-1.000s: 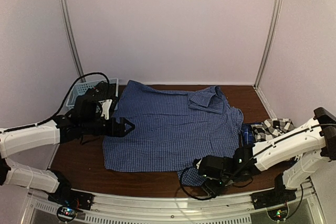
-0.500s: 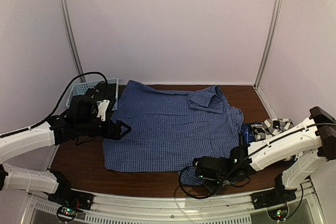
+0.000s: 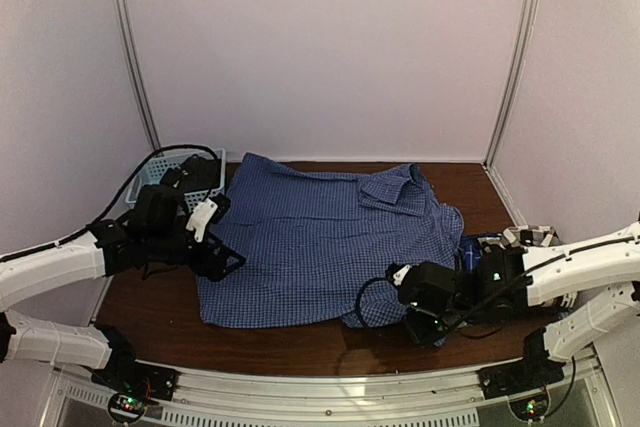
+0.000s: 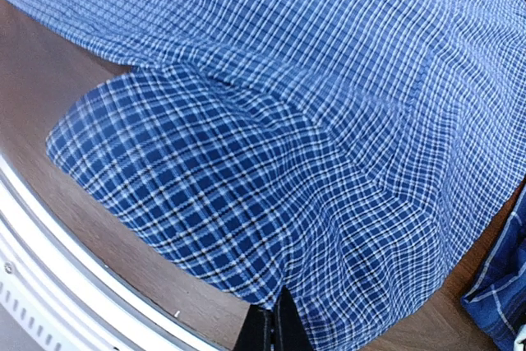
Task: Fold and stack the long sleeve shirts
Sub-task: Pick up the flattened shirt from the center of the board.
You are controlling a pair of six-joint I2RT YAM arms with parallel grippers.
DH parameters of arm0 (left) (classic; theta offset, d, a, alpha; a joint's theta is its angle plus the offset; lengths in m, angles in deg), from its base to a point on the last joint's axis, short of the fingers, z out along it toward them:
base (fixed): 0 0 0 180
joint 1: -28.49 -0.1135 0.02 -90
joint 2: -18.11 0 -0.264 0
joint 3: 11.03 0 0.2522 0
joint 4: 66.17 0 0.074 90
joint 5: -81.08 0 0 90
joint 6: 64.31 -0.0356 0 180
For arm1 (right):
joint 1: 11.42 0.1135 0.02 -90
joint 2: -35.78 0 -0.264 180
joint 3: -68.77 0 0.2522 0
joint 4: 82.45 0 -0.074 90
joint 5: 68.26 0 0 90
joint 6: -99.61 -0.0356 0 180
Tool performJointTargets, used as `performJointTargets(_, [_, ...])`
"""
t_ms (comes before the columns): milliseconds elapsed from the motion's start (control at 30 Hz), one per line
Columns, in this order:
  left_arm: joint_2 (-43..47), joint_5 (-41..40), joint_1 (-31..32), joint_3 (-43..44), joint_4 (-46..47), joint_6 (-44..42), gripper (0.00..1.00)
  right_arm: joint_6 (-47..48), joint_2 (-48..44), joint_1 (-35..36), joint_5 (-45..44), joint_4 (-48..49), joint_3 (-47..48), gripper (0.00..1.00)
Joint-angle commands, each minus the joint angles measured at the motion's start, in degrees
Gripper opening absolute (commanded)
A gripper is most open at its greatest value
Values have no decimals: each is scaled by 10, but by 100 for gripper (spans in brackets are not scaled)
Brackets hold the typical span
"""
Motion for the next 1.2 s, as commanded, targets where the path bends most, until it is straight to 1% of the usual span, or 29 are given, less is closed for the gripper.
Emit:
performJointTargets(0, [-12, 41, 8, 27, 1, -89, 88, 18, -45, -51, -16, -6, 19, 0])
performJointTargets(67, [-16, 71, 10, 34, 13, -96, 88, 32, -56, -90, -5, -2, 25, 0])
performJointTargets(100, [-20, 80, 15, 39, 15, -117, 88, 41, -59, -108, 0, 1, 28, 0])
performJointTargets(267, [-49, 58, 51, 57, -6, -181, 89, 87, -38, -183, 26, 17, 54, 0])
performJointTargets(433, [-90, 50, 79, 61, -14, -199, 90, 131, 7, -240, 64, 40, 83, 0])
performJointTargets(667, [-159, -2, 134, 77, -27, -200, 90, 159, 43, -279, 90, 63, 96, 0])
performJointTargets(800, [-194, -62, 173, 75, -39, -207, 89, 172, 51, -294, 101, 67, 100, 0])
performJointTargets(933, [-223, -107, 189, 87, -72, -209, 81, 184, 51, -307, 105, 62, 104, 0])
performJointTargets(1100, [-243, -156, 194, 106, -109, -226, 63, 192, 45, -321, 107, 56, 105, 0])
performJointTargets(1167, [-250, -182, 195, 116, -125, -227, 54, 193, 43, -323, 108, 54, 104, 0])
